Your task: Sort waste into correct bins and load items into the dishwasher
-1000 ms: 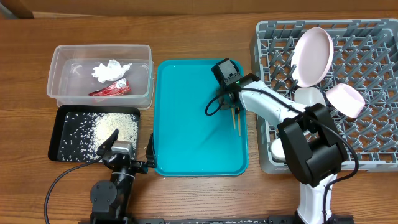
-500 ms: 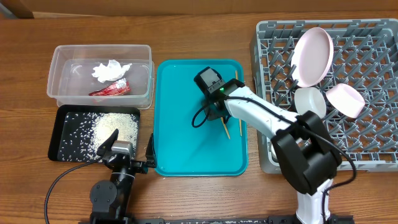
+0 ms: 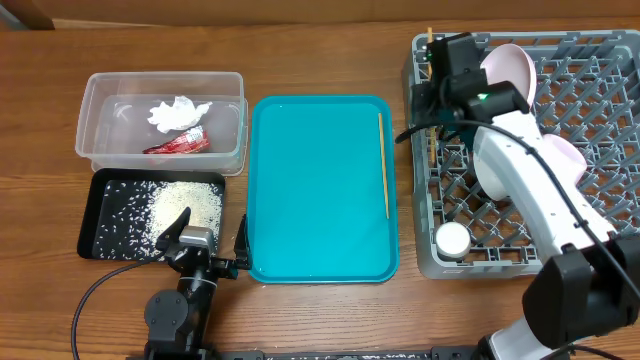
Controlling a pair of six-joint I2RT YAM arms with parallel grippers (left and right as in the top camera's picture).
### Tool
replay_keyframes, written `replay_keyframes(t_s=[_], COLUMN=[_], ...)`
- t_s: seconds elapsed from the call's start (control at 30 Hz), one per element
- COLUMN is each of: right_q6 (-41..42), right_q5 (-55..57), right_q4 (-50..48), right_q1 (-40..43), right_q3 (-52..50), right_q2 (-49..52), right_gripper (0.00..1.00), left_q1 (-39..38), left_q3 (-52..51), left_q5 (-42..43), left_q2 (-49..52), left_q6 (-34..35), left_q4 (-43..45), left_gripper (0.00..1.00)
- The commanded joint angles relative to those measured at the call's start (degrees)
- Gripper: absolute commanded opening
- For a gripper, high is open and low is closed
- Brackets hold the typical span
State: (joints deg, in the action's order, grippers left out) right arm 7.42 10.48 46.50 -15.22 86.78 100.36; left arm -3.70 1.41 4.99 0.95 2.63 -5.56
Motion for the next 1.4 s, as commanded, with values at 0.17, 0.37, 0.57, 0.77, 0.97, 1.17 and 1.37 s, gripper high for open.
replay_keyframes(t_s=[0.17,0.37,0.57,0.77,0.97,1.17,1.37], right_q6=[-2.7,0.3,3.4,10.2,10.4,10.4,12.4], right_q5=[1.2,-2.2,-2.4,9.4,16.8,16.5,16.2], right_q4=[3.6,4.0,3.8,-1.9,-7.5,-8.0,-7.1], right_q1=[-0.1,-4.6,-13.4,-17.2,-16.9,-16.9,-16.9], right_q3=[-0.4,0.4,-0.8,-4.5,-5.9,-5.9,-5.9], right_q2=[4.0,-1.1,-1.8,4.3,12.0,17.5,19.8], right_gripper=[0.38,0.41,0.41,0.41,0.41,0.4,0.38], left_q1=[0.3,0.3,0.3,0.3,0.3,0.3,0.3], left_q3=[-0.5,-0.5,-0.5,-0.5,-0.5,-0.5,-0.5], left_q5=[0.8,0.8,0.8,0.8,0.8,0.8,0.8], left_q2=[-0.6,-0.6,-0.6,-0.6,-0.6,-0.6,-0.6], left_q6=[0.3,0.3,0.3,0.3,0.3,0.3,0.3], left_q4=[0.2,0.3,0.3,0.2,0.3,0.2,0.2], left_gripper=[1.0,1.0,1.0,1.0,1.0,1.0,1.0])
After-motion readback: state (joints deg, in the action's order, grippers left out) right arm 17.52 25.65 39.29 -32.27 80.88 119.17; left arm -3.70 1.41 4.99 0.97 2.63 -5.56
